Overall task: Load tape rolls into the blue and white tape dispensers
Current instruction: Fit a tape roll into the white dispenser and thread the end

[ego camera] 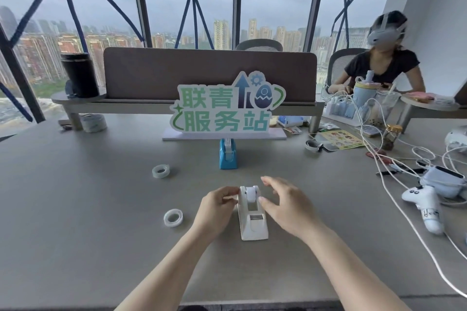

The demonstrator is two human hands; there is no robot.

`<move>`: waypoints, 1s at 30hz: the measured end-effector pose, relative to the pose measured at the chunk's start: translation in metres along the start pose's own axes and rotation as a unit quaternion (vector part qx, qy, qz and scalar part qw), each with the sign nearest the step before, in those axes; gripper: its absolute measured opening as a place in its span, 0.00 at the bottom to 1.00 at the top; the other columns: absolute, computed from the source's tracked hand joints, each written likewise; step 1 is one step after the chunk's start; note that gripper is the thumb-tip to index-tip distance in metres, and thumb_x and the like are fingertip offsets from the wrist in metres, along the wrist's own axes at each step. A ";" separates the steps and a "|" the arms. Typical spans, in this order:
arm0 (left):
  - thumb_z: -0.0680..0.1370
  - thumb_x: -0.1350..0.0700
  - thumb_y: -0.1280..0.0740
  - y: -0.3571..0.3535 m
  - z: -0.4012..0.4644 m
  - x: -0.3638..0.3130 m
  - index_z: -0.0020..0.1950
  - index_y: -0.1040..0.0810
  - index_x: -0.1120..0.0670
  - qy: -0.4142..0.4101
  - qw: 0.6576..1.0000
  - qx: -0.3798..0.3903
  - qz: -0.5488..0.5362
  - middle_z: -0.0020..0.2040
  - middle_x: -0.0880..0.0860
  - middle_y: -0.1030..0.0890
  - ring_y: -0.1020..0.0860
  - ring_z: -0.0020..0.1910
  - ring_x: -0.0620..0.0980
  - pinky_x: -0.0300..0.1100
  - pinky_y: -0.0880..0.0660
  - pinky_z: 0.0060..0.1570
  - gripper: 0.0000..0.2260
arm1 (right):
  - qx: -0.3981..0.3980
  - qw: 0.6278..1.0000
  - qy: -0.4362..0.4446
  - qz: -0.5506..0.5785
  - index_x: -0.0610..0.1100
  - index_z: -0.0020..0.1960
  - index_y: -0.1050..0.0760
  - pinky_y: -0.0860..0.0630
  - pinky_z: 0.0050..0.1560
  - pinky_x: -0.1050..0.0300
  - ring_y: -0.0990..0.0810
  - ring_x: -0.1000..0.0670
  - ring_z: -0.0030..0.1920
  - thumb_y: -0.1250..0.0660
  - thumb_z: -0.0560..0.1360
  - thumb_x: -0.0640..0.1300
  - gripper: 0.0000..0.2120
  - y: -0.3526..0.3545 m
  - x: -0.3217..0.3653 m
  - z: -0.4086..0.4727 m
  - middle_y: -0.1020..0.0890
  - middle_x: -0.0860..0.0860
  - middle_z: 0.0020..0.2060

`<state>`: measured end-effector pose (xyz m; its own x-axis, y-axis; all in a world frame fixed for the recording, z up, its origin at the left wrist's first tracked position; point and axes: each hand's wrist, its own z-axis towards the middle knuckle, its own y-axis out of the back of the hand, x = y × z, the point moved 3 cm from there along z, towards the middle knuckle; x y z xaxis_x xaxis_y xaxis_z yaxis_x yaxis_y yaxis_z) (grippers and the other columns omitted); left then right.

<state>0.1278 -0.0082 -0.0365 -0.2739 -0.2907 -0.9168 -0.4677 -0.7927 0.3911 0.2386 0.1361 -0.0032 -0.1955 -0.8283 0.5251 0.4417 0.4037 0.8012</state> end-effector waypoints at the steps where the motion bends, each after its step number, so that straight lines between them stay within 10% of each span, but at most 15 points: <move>1: 0.72 0.68 0.39 0.000 0.000 -0.001 0.54 0.18 0.52 -0.001 1.000 0.004 -0.001 0.48 0.47 0.16 0.17 0.49 0.46 0.38 0.25 0.51 0.18 | 0.033 0.999 0.007 -0.014 0.50 0.71 0.32 0.29 0.63 0.54 0.26 0.51 0.65 0.34 0.75 0.51 0.25 0.002 0.000 0.007 0.25 0.54 0.67; 10: 0.70 0.68 0.40 0.003 0.003 -0.002 0.44 0.20 0.42 0.006 1.000 0.007 -0.007 0.46 0.44 0.16 0.19 0.39 0.33 0.37 0.25 0.47 0.21 | 0.164 0.983 0.023 -0.074 0.53 0.68 0.31 0.28 0.62 0.45 0.32 0.52 0.66 0.33 0.71 0.56 0.26 -0.004 0.004 0.038 0.25 0.56 0.62; 23: 0.69 0.64 0.40 0.002 0.004 0.000 0.42 0.18 0.38 -0.011 1.000 0.019 -0.015 0.46 0.44 0.15 0.17 0.48 0.44 0.50 0.21 0.55 0.21 | 0.136 0.982 0.052 -0.116 0.58 0.46 0.31 0.24 0.47 0.49 0.25 0.49 0.50 0.35 0.67 0.56 0.09 -0.007 0.014 0.038 0.22 0.54 0.48; 30: 0.72 0.65 0.39 0.002 0.006 -0.001 0.44 0.18 0.40 -0.002 1.000 0.019 -0.019 0.47 0.42 0.16 0.18 0.49 0.46 0.47 0.22 0.55 0.19 | 0.078 0.991 0.057 -0.096 0.55 0.51 0.27 0.25 0.46 0.53 0.26 0.51 0.44 0.33 0.70 0.54 0.10 0.006 0.019 0.032 0.27 0.60 0.38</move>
<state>0.1225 -0.0065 -0.0345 -0.2583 -0.2592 -0.9306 -0.5084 -0.7826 0.3591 0.2092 0.1357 0.0207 -0.1589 -0.9306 0.3297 0.2638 0.2818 0.9225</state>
